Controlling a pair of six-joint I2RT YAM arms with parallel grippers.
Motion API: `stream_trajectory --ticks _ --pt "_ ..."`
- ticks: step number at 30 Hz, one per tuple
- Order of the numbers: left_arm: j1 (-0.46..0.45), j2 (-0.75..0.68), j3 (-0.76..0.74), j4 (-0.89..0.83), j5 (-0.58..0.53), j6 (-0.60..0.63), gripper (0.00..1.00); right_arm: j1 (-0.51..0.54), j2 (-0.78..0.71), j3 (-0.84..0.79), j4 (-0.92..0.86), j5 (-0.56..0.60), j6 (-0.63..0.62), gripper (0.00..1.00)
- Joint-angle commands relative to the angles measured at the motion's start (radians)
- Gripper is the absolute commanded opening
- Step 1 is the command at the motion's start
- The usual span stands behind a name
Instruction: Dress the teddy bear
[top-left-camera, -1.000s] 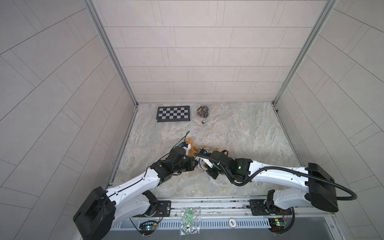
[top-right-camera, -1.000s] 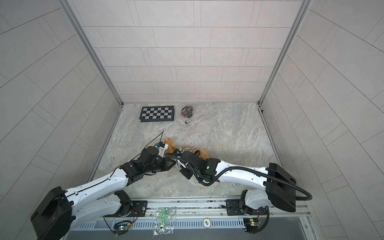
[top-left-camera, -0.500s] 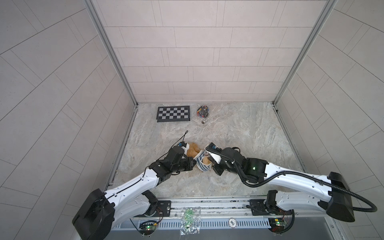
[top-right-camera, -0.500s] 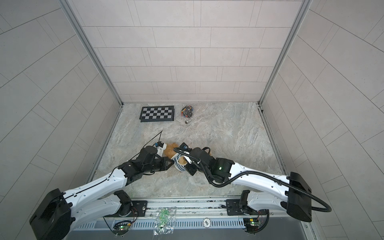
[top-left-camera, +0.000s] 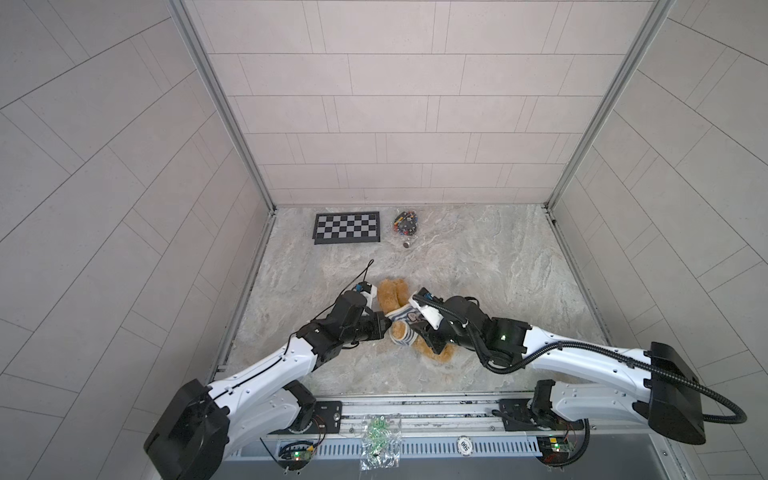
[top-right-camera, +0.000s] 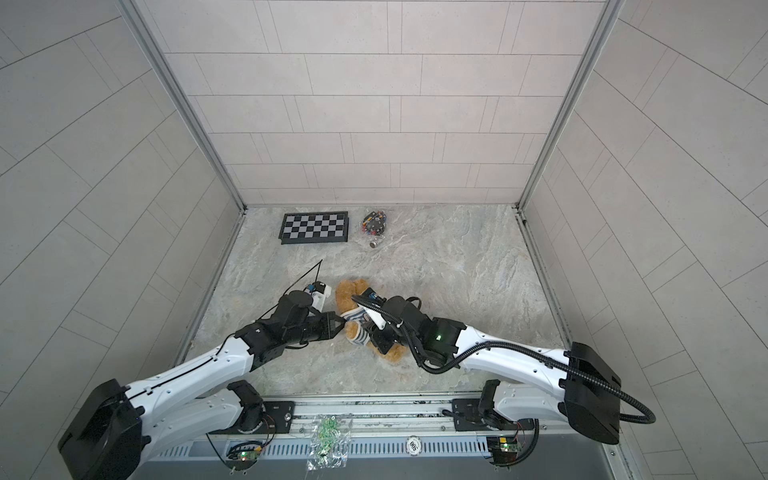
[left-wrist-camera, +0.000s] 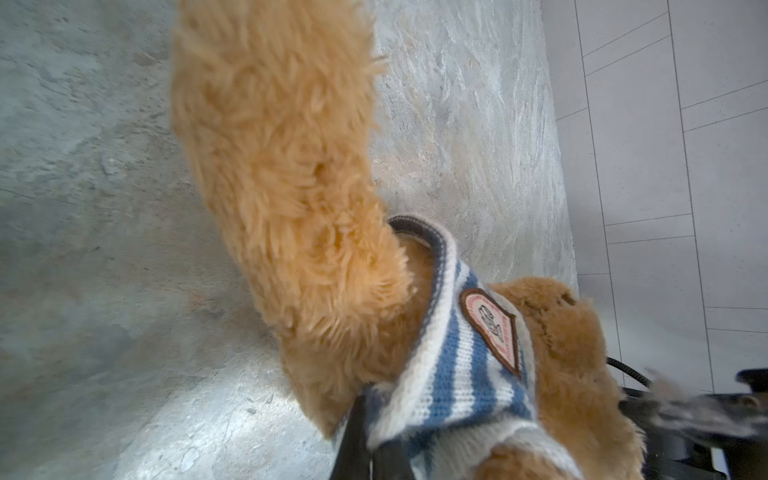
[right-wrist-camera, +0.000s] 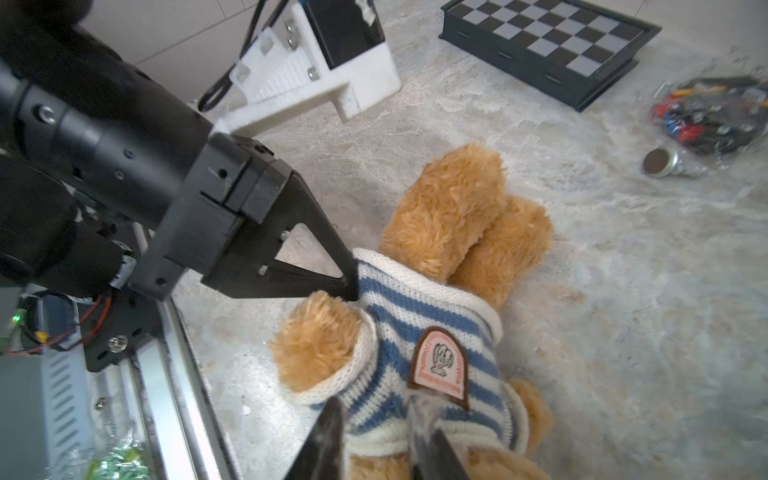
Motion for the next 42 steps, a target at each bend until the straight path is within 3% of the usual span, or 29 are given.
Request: stream_trajectory --ticks 1,5,17,22,28,35,42 --pt "0.007 0.008 -0.002 0.04 0.015 -0.013 0.0 0.005 0.001 0.004 0.053 -0.069 -0.015 0.39" --pt "0.005 0.004 -0.005 0.045 0.014 -0.018 0.0 0.02 0.043 0.04 0.066 -0.077 -0.028 0.44" --pt "0.004 0.0 -0.006 0.048 0.022 -0.021 0.0 0.021 0.174 0.122 0.052 -0.048 -0.063 0.44" --pt "0.004 -0.011 -0.008 0.042 0.02 -0.024 0.0 0.021 0.203 0.145 0.036 -0.072 -0.078 0.32" --pt "0.006 0.003 -0.006 0.04 0.018 -0.015 0.0 0.021 0.171 0.182 -0.02 -0.065 -0.102 0.01" --pt "0.009 0.003 0.011 -0.016 -0.007 0.023 0.0 0.019 0.078 0.168 -0.019 0.002 -0.097 0.0" --pt "0.012 -0.002 0.01 -0.094 -0.064 0.082 0.0 -0.011 0.008 0.115 0.075 0.014 -0.01 0.0"
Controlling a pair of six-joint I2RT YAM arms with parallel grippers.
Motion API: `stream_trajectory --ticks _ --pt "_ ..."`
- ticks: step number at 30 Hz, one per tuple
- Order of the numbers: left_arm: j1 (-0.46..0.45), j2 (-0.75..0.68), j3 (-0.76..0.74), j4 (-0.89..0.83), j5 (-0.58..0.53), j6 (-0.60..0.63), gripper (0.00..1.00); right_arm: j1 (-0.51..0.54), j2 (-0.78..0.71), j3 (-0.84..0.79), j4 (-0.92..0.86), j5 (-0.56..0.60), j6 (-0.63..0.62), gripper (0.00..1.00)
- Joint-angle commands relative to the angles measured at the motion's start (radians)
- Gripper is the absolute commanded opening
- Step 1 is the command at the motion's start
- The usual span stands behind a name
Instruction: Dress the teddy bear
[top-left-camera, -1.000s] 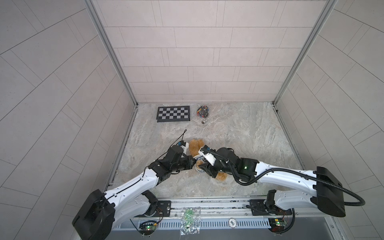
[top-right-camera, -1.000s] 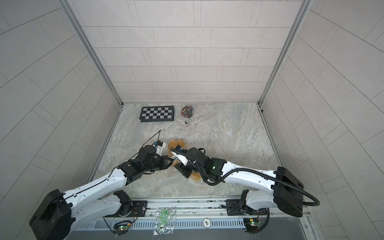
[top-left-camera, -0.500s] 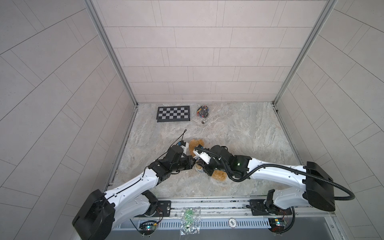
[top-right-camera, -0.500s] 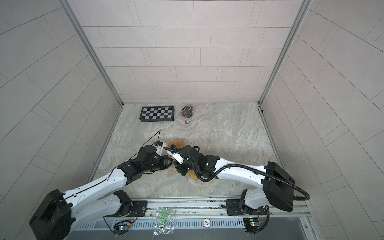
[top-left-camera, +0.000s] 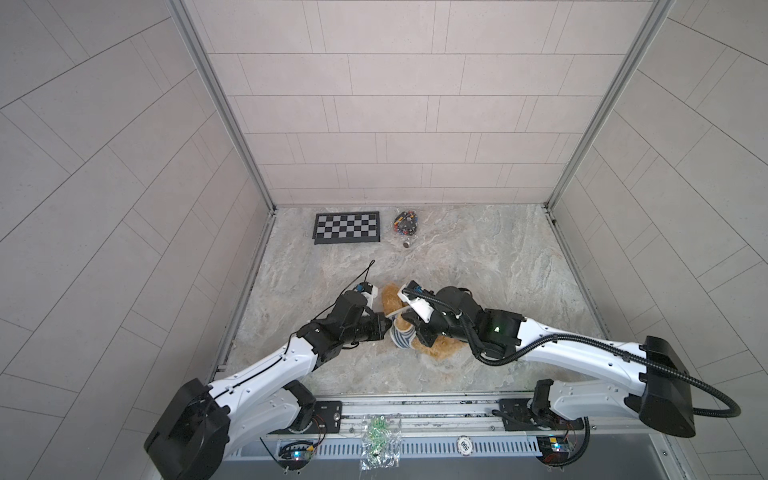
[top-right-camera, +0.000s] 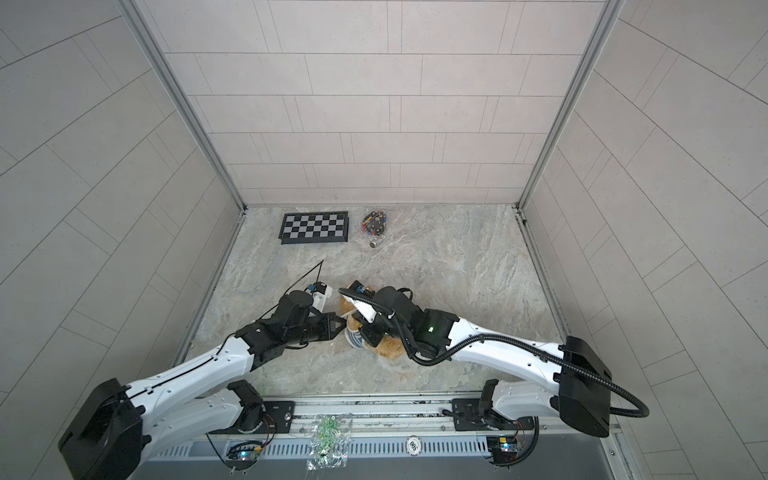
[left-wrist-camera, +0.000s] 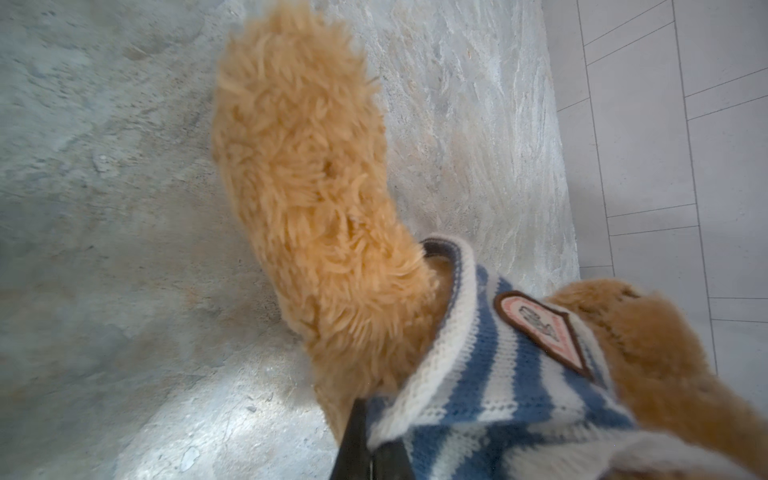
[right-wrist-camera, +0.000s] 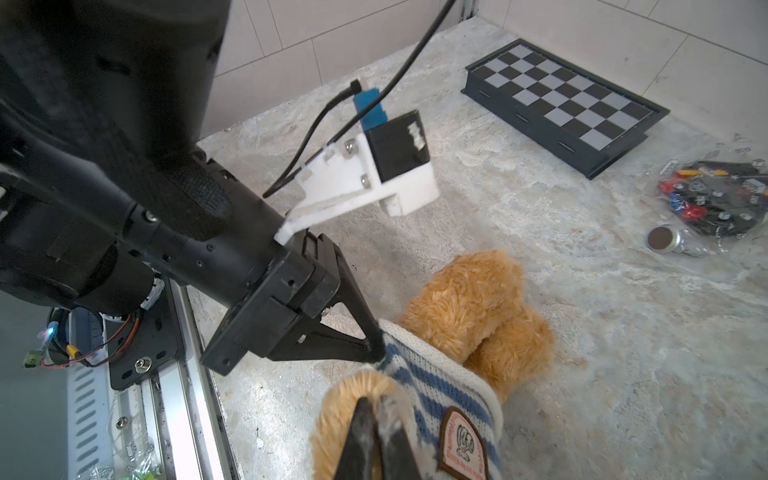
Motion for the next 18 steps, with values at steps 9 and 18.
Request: stream_trajectory --ticks 9,18 --pt "0.017 -0.029 -0.016 -0.11 -0.075 0.076 0.0 -0.053 -0.122 -0.12 0.258 0.019 0.174 0.0" --pt "0.017 -0.049 -0.009 -0.168 -0.095 0.11 0.0 -0.081 -0.142 -0.152 0.223 0.133 0.259 0.0"
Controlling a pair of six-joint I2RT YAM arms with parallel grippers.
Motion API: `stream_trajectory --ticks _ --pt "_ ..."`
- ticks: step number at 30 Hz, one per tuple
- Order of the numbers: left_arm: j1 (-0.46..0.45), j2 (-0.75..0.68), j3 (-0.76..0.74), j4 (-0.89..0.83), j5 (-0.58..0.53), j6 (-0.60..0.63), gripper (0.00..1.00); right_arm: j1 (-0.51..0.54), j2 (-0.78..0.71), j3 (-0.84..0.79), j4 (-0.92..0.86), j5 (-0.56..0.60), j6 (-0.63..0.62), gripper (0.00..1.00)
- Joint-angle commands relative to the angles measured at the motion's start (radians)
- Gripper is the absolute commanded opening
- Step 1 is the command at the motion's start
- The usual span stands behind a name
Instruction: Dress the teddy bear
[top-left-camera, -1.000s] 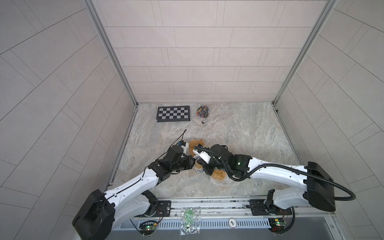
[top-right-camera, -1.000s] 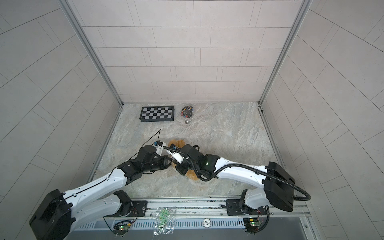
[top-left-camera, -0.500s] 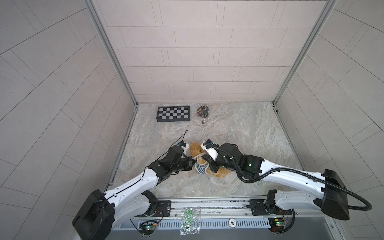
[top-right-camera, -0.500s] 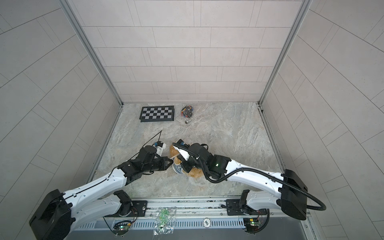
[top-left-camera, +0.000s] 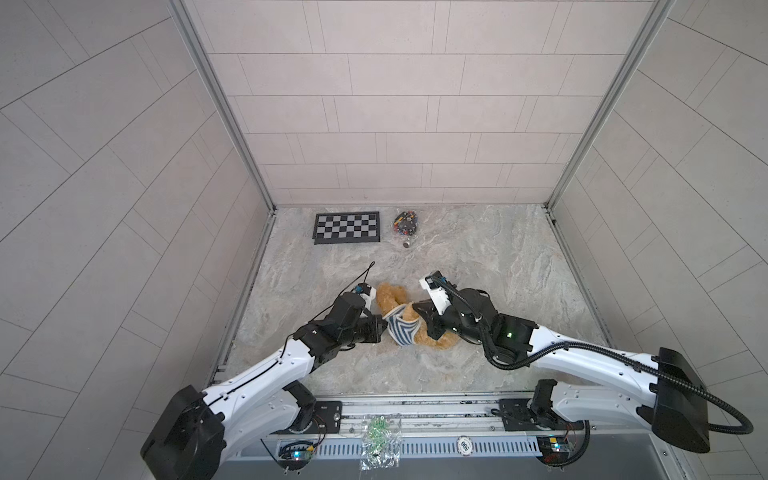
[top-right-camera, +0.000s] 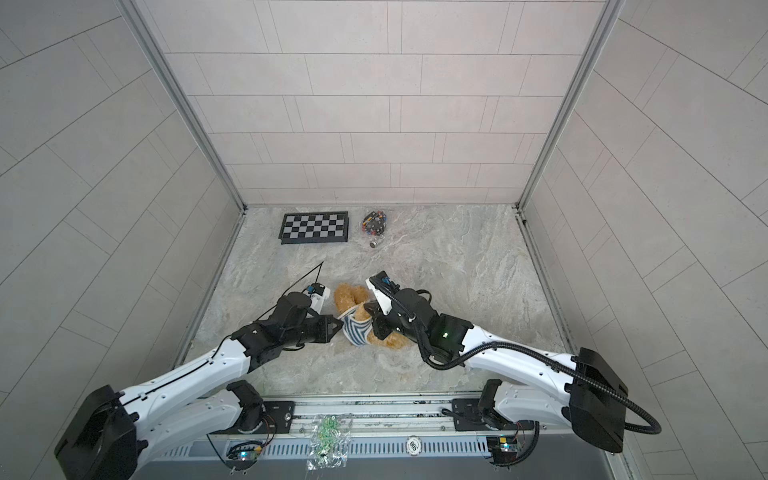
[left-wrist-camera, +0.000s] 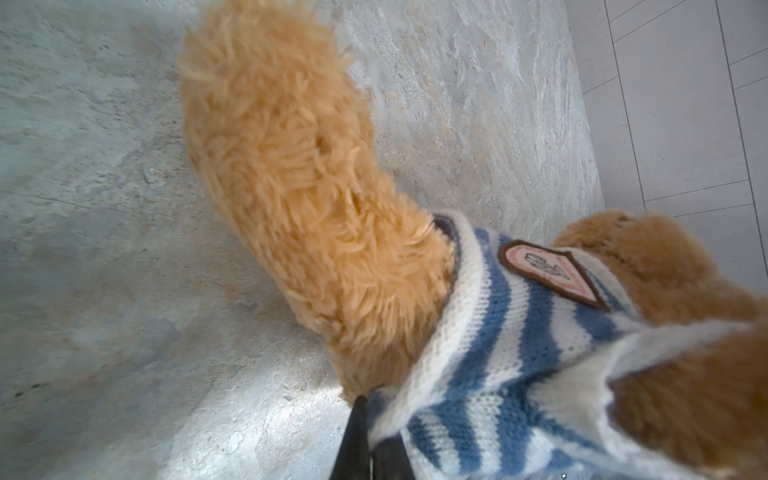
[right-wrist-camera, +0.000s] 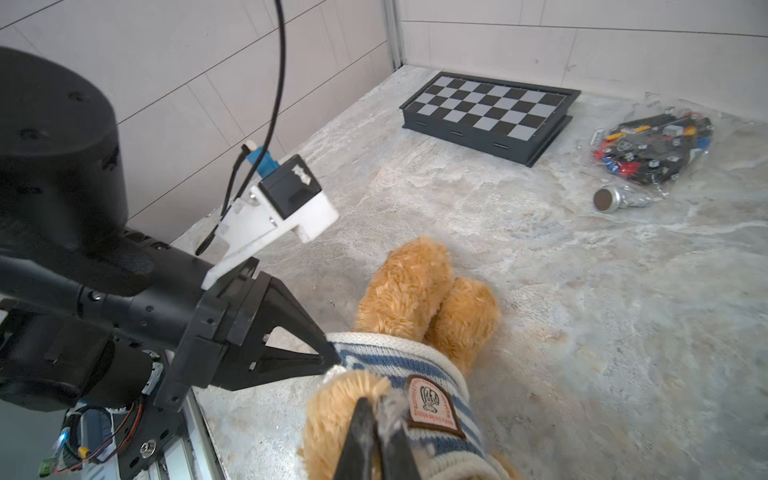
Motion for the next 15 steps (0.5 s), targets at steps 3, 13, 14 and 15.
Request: stream_trajectory --ticks 3,13,14,15 --pt "0.012 -0.007 -0.001 -0.098 -0.052 0.024 0.0 -0.013 -0.045 -0.011 0.07 0.07 0.06 0.0" --pt "-0.028 -0.027 0.097 -0.03 0.001 -0.038 0.11 -0.011 -0.007 0.02 0.137 -0.037 0.068 0.0" --pt "-0.029 -0.038 0.094 -0.035 -0.001 -0.04 0.14 -0.011 -0.009 0.022 0.138 -0.037 0.069 0.0" --pt "-0.029 -0.053 0.091 -0.046 -0.005 -0.039 0.17 -0.01 -0.009 0.024 0.135 -0.039 0.07 0.0"
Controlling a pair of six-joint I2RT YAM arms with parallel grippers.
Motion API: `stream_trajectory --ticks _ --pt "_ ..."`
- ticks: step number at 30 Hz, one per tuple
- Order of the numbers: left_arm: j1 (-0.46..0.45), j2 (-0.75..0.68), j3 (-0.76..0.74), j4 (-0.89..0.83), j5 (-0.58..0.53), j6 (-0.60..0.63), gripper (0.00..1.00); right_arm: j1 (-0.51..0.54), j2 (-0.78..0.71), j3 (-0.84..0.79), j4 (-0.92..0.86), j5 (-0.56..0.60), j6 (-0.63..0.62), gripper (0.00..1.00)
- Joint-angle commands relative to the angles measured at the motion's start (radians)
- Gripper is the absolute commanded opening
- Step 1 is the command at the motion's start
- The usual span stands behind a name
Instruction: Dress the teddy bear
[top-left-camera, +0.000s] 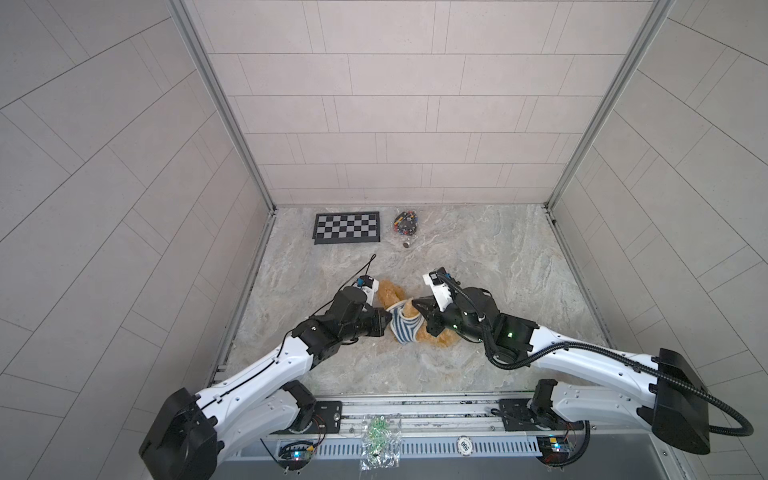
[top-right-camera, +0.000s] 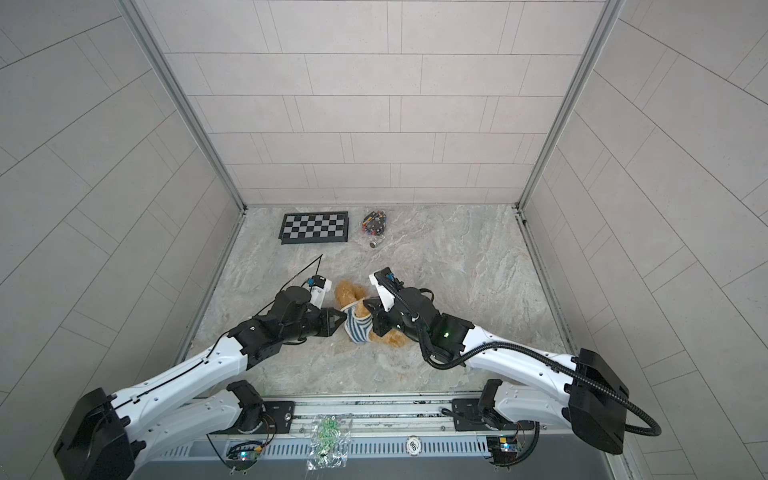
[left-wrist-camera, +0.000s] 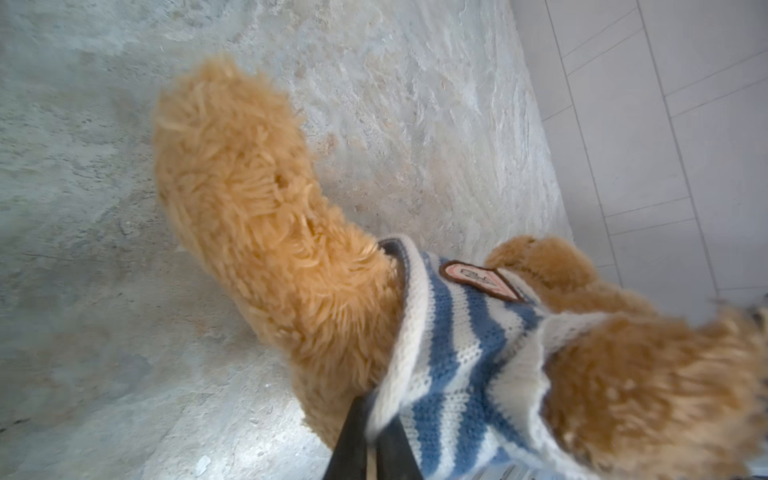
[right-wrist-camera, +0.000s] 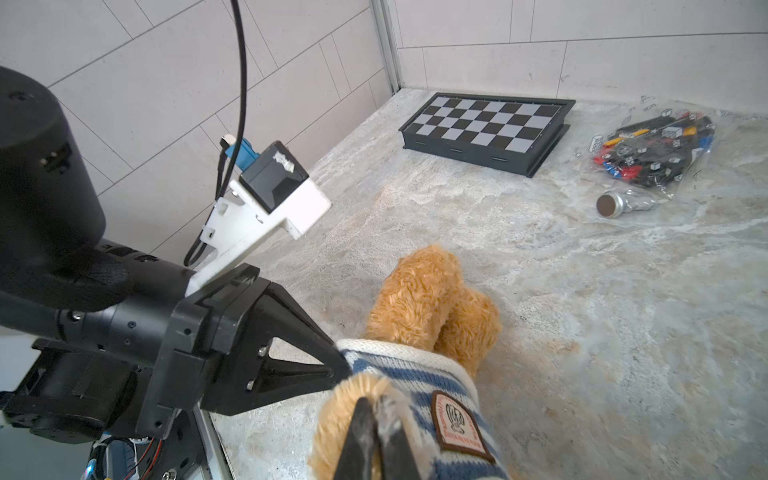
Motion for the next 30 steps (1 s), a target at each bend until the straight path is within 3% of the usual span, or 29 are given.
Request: stream_trajectory --ticks 1,5,9,15,17,28,30 --pt "-0.004 -0.051 0.012 -0.047 -0.01 -0.009 0.19 -0.003 -0.006 0.038 0.061 -0.015 0.021 0.0" --pt "-0.007 -0.114 0.01 -0.086 -0.019 -0.001 0.3 -0.004 -0.002 0.042 0.064 -0.027 0.021 0.0" --pt "-0.05 -0.146 0.012 -0.087 -0.018 -0.008 0.47 -0.004 0.005 0.047 0.092 -0.05 0.019 0.0" --pt "-0.11 -0.1 0.022 -0.059 -0.051 -0.023 0.51 -0.004 0.016 0.056 0.12 -0.066 0.03 0.0" --pt "-0.116 -0.08 0.022 -0.041 -0.055 -0.027 0.48 -0.004 0.016 0.056 0.126 -0.068 0.034 0.0" --pt "-0.116 -0.03 0.014 0.0 -0.069 -0.036 0.02 -0.015 -0.016 0.043 0.142 -0.073 0.056 0.0" --pt "-0.116 -0.036 0.012 -0.016 -0.082 -0.031 0.0 -0.028 -0.032 0.033 0.144 -0.078 0.066 0.0"
